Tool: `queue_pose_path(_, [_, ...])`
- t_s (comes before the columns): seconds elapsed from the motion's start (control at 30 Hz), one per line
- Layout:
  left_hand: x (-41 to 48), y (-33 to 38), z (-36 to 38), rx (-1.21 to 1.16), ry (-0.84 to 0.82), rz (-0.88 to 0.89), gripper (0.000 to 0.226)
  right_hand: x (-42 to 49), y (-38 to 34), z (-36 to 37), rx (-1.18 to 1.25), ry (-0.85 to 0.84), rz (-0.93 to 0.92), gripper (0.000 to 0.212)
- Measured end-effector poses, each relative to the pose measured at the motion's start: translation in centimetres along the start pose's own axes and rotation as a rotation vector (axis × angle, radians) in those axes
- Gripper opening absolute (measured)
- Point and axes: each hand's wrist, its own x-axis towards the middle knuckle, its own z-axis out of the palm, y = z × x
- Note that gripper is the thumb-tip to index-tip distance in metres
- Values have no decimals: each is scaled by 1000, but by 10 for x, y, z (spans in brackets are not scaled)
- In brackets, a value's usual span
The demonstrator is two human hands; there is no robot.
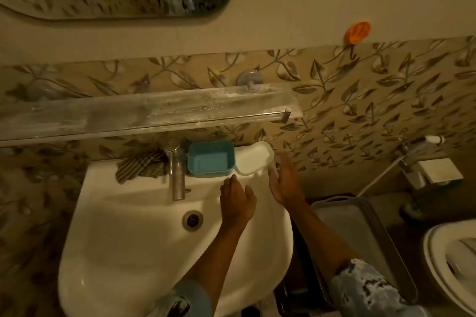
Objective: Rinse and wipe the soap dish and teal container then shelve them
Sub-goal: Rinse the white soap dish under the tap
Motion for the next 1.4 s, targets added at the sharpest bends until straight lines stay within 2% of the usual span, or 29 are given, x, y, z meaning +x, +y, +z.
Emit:
queue_pose_path(0.1, [11,15,14,-179,33,-131,55,24,8,1,100,-14,67,61])
queue_pose_path(0.3, [28,31,28,-380,111,-289,48,59,17,8,150,-1,49,43])
queue_pose_path(0.43, [35,35,31,-403,150,-301,42,68,23,9,137,-66,6,38])
queue_pose_path(0.67, [27,38,29,-419,200,-290,37,56,27,3,173,-54,-48,32])
queue_pose_path(0.83, [10,37,25,-449,266,-295,32,29,22,3,267,-22,106,32])
queue_pose_path(0.97, [-5,28,13,-488,314,-245,19,5,15,6,320,55,146,33])
queue_pose_path(1.03, [-11,21,6,-505,325,-242,19,-3,13,9,358,64,248,34])
queue_pose_path(1.27, [-34,-20,-27,-586,231,-255,22,-39,0,26,613,-35,525,15])
queue_pose_path(1.4, [-44,-40,-43,-605,197,-321,32,-58,-7,35,809,-196,675,25])
